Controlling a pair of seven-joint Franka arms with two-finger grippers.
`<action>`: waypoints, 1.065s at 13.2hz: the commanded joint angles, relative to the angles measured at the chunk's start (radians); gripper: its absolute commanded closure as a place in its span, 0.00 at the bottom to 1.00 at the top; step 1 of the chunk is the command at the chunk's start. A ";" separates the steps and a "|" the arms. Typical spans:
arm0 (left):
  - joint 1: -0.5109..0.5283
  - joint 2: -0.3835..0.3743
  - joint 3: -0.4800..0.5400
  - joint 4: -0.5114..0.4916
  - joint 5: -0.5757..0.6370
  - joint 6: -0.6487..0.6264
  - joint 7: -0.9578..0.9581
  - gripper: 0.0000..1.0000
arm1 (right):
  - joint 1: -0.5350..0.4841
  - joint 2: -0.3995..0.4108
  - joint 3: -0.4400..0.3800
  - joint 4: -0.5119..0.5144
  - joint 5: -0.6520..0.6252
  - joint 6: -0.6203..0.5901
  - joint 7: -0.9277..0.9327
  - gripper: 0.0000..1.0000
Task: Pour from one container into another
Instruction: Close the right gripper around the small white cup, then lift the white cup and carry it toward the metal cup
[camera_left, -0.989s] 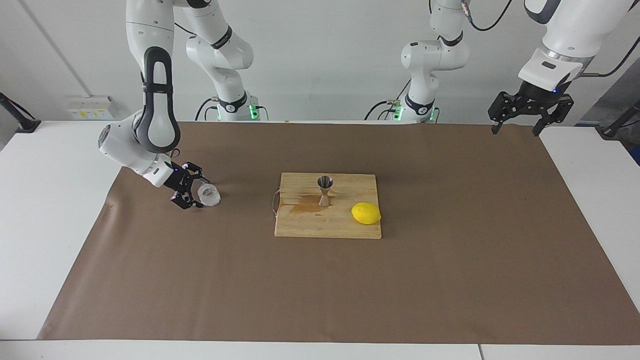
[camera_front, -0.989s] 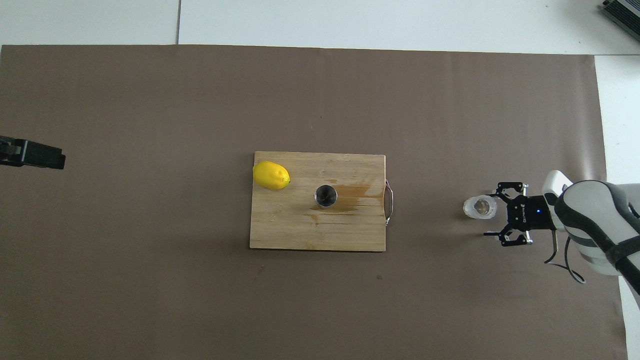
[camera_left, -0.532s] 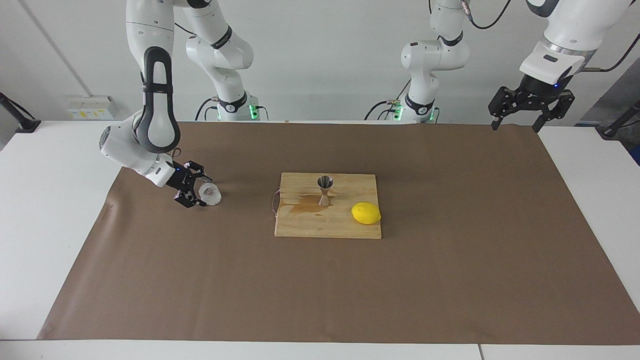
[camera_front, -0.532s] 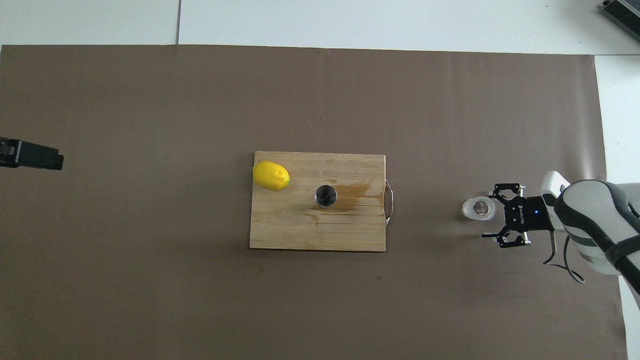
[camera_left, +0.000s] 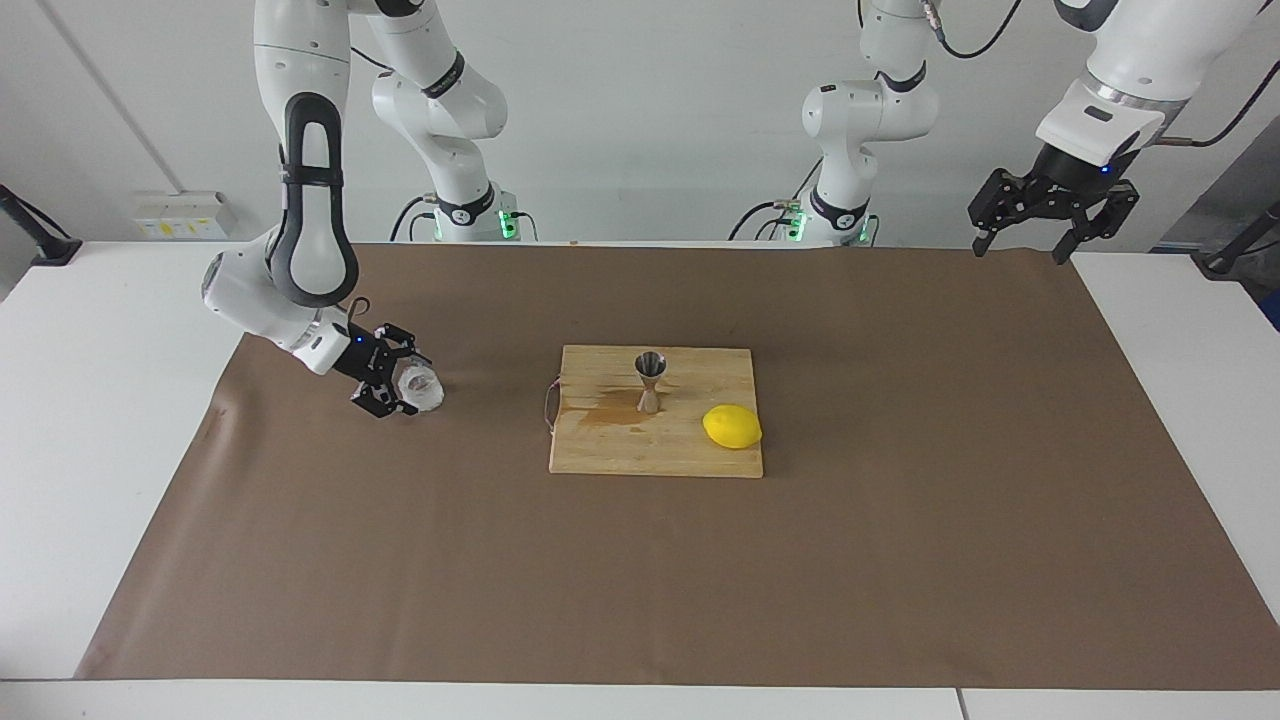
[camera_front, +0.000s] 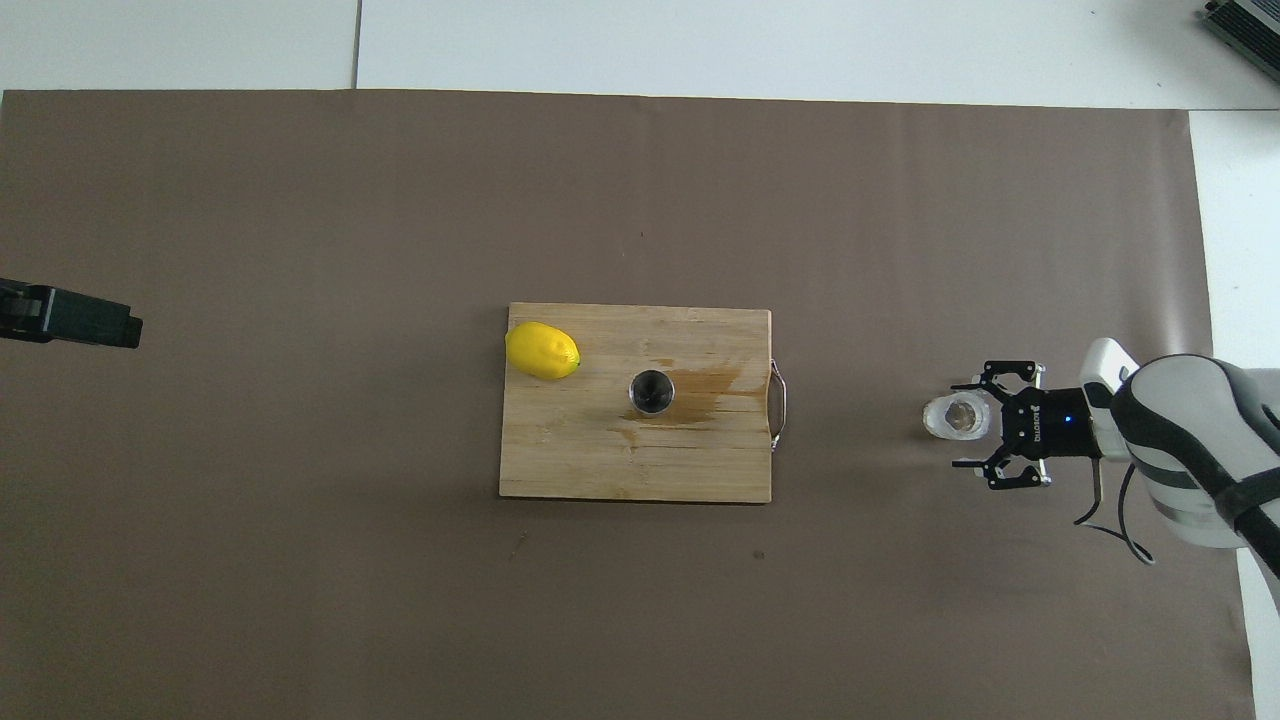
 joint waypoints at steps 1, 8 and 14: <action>-0.011 -0.004 0.008 0.007 0.000 -0.045 0.016 0.00 | 0.000 0.012 0.004 0.009 0.032 -0.006 -0.031 0.00; 0.000 -0.003 0.008 0.007 -0.001 -0.043 0.034 0.00 | 0.003 0.012 0.004 0.008 0.032 -0.001 -0.031 0.00; 0.002 0.000 0.016 0.007 0.000 -0.036 0.073 0.00 | 0.005 0.012 0.008 0.009 0.038 -0.001 -0.025 0.32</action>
